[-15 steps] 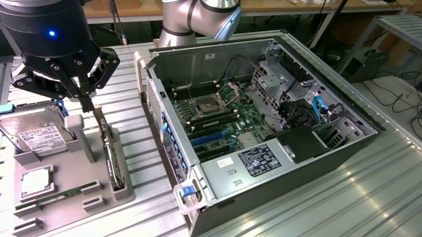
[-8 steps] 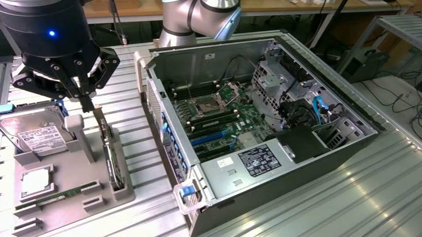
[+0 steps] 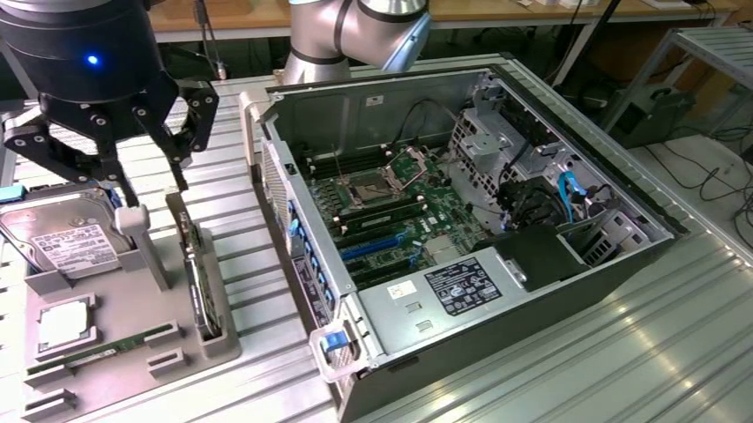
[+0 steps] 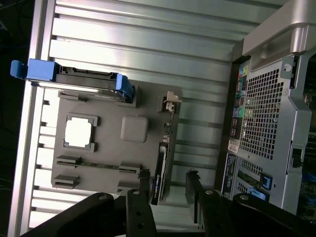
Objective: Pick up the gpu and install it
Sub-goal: 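Pick up the gpu and move the gpu toward the slot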
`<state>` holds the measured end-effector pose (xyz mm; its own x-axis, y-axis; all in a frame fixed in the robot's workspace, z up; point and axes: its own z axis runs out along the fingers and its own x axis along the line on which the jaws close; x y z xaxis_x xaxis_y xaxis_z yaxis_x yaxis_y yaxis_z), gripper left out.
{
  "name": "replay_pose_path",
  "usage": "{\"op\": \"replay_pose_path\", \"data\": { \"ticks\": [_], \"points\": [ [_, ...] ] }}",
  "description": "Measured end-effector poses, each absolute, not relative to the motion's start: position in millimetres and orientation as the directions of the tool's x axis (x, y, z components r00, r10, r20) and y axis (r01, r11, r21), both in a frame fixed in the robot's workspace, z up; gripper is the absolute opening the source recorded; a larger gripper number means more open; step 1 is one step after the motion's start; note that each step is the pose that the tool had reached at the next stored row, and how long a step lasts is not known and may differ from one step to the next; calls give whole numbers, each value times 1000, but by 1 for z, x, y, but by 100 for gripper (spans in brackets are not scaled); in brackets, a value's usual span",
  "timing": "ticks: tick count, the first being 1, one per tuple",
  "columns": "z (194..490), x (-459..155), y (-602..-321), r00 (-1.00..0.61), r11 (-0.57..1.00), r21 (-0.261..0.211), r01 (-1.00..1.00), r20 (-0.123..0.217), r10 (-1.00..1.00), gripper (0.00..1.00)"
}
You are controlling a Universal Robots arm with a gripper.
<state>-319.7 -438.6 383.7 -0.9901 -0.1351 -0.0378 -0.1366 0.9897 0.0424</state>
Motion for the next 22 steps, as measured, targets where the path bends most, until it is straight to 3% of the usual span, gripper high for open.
{"op": "replay_pose_path", "data": {
  "ticks": [2,22],
  "points": [
    [380,-320,-439,-994,994,42,-101,-38,-100,54],
    [350,-320,-440,-998,997,42,-60,-38,-58,54]
  ]
}}
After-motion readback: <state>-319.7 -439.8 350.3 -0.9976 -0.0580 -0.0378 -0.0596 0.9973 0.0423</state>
